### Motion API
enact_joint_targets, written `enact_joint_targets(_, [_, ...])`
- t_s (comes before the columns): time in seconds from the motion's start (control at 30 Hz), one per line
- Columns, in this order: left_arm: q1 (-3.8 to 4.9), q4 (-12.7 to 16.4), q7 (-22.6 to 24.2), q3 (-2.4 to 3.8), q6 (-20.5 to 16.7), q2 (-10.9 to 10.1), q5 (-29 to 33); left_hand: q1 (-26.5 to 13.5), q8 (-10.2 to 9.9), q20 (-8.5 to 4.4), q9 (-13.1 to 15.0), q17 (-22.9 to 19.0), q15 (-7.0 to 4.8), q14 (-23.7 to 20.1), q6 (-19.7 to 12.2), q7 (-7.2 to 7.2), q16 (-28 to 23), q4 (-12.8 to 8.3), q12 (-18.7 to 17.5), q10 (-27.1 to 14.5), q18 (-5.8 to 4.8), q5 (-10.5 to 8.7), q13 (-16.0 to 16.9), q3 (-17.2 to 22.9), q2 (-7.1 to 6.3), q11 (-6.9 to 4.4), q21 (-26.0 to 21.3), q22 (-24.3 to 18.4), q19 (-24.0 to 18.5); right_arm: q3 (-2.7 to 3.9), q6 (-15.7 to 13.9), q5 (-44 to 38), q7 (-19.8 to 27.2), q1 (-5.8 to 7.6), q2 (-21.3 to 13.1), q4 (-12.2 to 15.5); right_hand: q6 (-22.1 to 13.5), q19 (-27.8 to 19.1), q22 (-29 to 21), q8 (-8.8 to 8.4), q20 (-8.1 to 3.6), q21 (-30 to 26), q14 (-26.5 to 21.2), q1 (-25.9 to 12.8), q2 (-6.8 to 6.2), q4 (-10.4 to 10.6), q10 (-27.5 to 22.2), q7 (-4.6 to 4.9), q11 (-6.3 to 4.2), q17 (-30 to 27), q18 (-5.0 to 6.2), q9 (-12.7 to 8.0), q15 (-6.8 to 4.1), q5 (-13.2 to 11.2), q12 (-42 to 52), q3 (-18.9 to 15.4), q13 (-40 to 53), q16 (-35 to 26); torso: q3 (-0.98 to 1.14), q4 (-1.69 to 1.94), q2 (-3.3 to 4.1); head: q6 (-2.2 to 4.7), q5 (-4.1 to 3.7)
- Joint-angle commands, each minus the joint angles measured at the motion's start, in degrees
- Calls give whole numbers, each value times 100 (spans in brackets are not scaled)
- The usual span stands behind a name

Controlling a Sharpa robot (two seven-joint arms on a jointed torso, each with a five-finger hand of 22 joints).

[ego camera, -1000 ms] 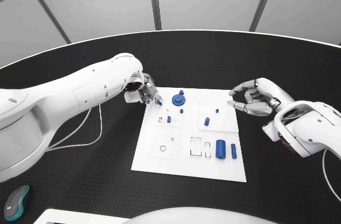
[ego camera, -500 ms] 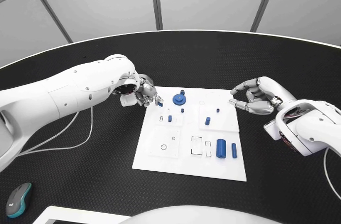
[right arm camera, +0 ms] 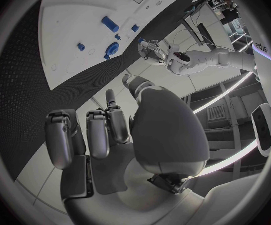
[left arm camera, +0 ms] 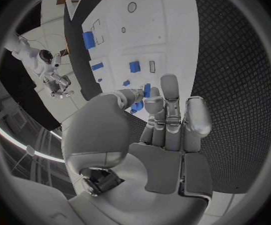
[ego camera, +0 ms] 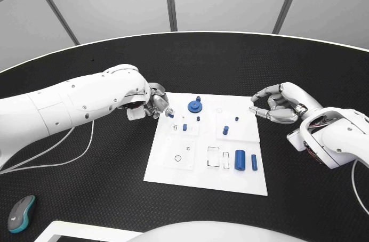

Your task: Assemble the parts on the task board

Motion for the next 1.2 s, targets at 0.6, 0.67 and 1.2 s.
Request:
enact_joint_targets(0.6, [-162, 155, -100, -61, 47, 66, -221, -79, 30, -6, 4, 10, -54, 9, 71, -9, -33, -962, 48, 74, -76, 130, 25, 903, 5, -16, 40, 41, 73, 0, -3, 0, -2, -1, -11, 22, 17, 596, 1510, 34, -44, 15, 486, 40, -3, 22, 9, -11, -33, 949, -85, -6, -41, 20, 6, 13, 607, -37, 16, -14, 9, -66, 7])
enact_joint_targets(0.67, [-165, 153, -102, -61, 48, 75, -222, -79, 30, -6, 4, 10, -54, 9, 71, -9, -33, -962, 48, 74, -76, 130, 25, 903, 5, -16, 40, 41, 73, 0, -2, 0, -3, -1, -12, 24, 17, 596, 1510, 34, -44, 15, 486, 40, -3, 22, 9, -11, -33, 949, -85, -6, -41, 20, 6, 13, 607, -37, 16, -13, 10, -67, 2])
enact_joint_targets(1.2, [-171, 67, -191, -62, 280, 142, -226, -85, 30, -7, 3, 10, -55, 9, 75, -11, -33, -966, 55, 82, -78, 145, 36, 904, 3, -17, 43, 48, 78, 0, -5, 0, -4, -1, -9, 24, 17, 596, 1510, 34, -44, 15, 486, 40, -3, 22, 9, -11, -33, 949, -85, -6, -41, 20, 6, 13, 607, -37, 13, -14, 4, -99, 4])
